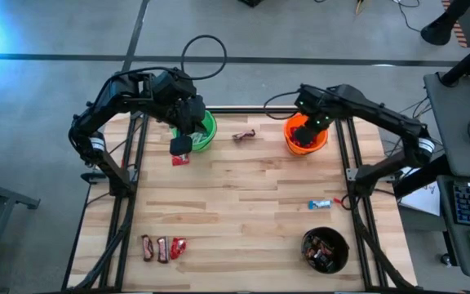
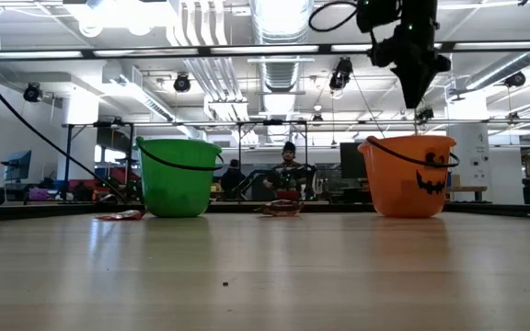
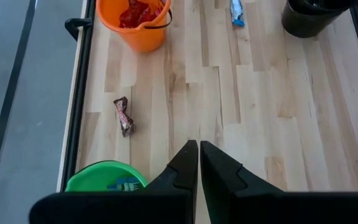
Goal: Sort candy
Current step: Put the white candy into the green bucket
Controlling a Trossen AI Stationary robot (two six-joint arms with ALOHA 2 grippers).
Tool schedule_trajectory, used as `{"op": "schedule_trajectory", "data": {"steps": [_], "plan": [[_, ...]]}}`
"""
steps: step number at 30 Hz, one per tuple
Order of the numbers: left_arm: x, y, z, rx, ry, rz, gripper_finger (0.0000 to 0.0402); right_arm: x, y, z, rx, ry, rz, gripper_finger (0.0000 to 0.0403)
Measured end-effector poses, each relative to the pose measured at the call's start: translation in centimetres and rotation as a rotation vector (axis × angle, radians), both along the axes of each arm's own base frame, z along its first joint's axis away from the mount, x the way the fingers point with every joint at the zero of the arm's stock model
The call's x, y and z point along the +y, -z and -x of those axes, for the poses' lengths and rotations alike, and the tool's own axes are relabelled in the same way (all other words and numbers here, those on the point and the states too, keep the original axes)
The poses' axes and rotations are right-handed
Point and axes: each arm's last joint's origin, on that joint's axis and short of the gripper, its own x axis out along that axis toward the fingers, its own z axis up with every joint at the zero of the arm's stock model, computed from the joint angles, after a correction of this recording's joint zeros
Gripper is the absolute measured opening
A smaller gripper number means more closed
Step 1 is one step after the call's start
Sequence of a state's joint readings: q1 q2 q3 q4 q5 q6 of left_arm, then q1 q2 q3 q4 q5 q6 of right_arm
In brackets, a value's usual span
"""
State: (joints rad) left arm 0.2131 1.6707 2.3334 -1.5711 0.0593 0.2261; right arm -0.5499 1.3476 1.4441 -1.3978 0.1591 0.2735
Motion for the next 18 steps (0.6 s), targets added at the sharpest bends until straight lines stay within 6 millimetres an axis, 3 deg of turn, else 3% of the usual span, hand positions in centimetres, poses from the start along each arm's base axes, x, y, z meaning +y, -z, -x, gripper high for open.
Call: {"op": "schedule_trajectory", "data": {"steps": [4,12,18], "plan": [[0.0,0.0,0.0,0.002,0.019,-0.015,0.0000,0.9,-0.5,-1.3,-0.140,-0.064,-0.020,0.0043],[0.0,-0.1,0.1,0.002,0.056,-0.042,0.0000,3.8,-0.1,-6.5,-0.313,-0.322,0.061,0.0049],[-0.2,-0.6,1.0,-0.022,0.050,-0.043,0.0000,5.8,-0.1,-7.7,-0.353,-0.408,0.064,0.0061]]}}
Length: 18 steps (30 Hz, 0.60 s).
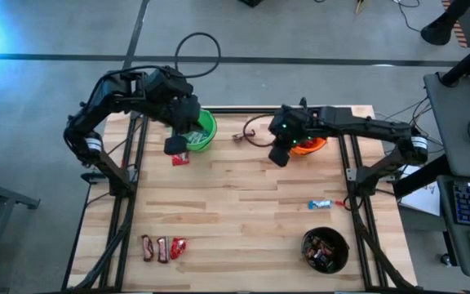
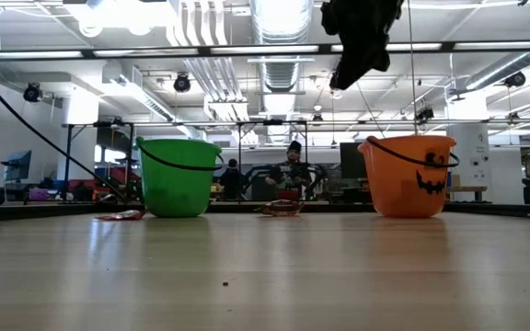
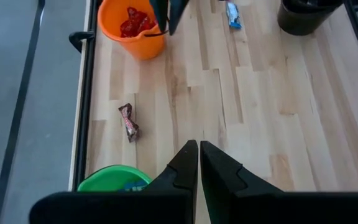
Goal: Sort candy
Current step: Put the white candy into the green bucket
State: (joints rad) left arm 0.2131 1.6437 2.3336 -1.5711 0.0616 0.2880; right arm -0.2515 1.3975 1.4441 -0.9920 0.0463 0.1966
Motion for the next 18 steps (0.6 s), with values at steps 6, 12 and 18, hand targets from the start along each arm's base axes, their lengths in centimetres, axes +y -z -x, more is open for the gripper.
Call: {"op": "schedule_trajectory", "data": {"steps": [6,12,18], "plan": [[-0.3,-0.7,1.2,-0.031,-0.009,0.002,0.0007,0.6,0.0,-0.1,-0.003,-0.006,-0.001,0.0095],[-0.5,-1.2,2.1,-0.058,-0.038,0.026,0.0039,0.6,-0.1,-0.2,-0.012,-0.008,0.000,0.0128],[-0.4,-1.1,2.0,-0.054,-0.028,0.018,0.0038,0.8,0.0,-0.2,-0.017,0.010,-0.049,0.0054]]}}
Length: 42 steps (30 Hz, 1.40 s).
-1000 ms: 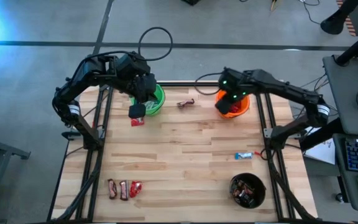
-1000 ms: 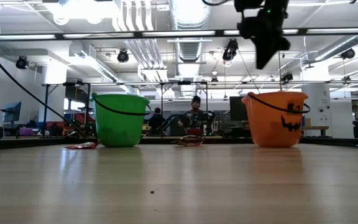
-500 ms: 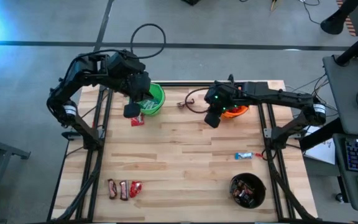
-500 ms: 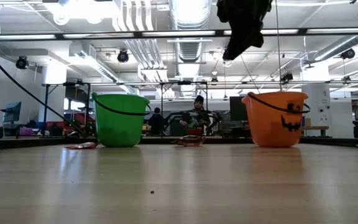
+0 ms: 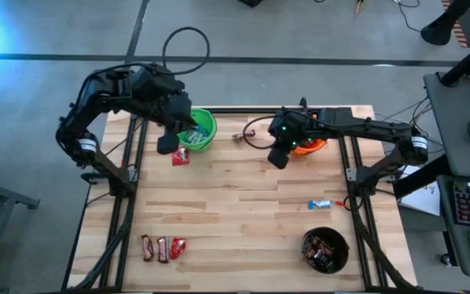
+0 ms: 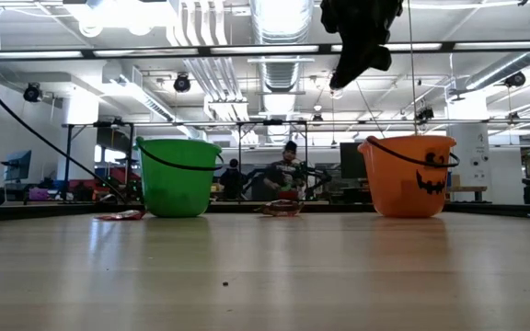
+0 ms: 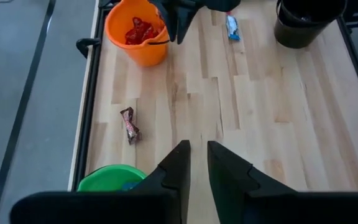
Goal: Sort candy
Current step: Put the white candy into the green bucket
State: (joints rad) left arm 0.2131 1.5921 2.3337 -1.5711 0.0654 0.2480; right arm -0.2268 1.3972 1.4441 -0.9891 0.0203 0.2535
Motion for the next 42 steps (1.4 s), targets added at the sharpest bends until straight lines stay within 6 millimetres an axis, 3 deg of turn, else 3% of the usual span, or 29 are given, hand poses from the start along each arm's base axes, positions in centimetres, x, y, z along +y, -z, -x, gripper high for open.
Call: {"op": "schedule_trajectory", "data": {"steps": [2,4,8,13,24,29,42], "plan": [[0.0,0.1,-0.2,0.005,0.012,-0.007,0.0036,0.0,0.0,0.0,-0.003,0.013,-0.010,0.0021],[0.0,0.1,-0.2,0.007,0.021,-0.010,0.0032,0.0,0.0,0.0,-0.004,0.019,-0.014,0.0015],[0.0,0.1,-0.3,0.007,0.025,-0.012,0.0005,0.0,0.0,0.0,-0.004,0.015,-0.007,0.0013],[0.0,0.1,-0.2,0.007,0.025,-0.011,0.0001,0.0,-0.1,0.0,-0.003,-0.023,0.017,0.0013],[0.1,0.2,-0.4,0.003,-0.052,0.054,0.0000,-0.2,0.3,-0.3,0.047,-0.276,0.163,0.0012],[0.1,0.2,-0.4,0.000,-0.080,0.080,0.0000,-0.2,1.4,-0.2,0.127,-0.216,0.067,0.0012],[0.1,0.2,-0.4,0.000,-0.083,0.083,0.0001,2.9,1.7,1.1,0.251,-0.220,-0.172,0.0013]]}}
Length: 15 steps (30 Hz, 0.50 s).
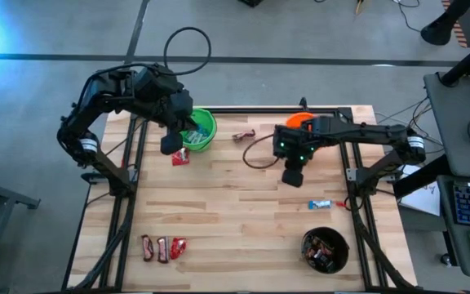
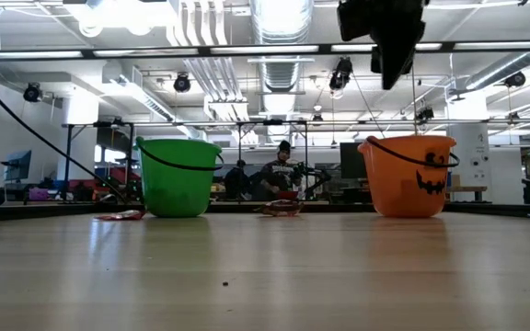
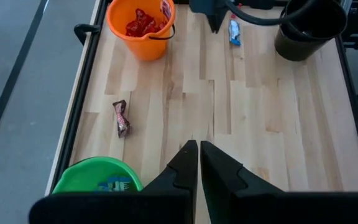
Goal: Sort candy
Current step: Put the white candy into the green bucket
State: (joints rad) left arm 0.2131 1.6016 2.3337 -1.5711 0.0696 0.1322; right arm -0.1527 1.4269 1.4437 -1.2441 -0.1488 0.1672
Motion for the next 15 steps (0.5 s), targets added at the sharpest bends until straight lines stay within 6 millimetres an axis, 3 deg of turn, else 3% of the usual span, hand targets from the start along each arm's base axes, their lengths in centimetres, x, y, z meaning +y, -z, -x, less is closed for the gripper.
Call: {"op": "schedule_trajectory", "data": {"steps": [15], "plan": [[0.0,0.0,0.0,-0.001,-0.006,0.007,0.0001,4.3,1.2,2.4,0.255,0.021,-0.054,0.0013]]}}
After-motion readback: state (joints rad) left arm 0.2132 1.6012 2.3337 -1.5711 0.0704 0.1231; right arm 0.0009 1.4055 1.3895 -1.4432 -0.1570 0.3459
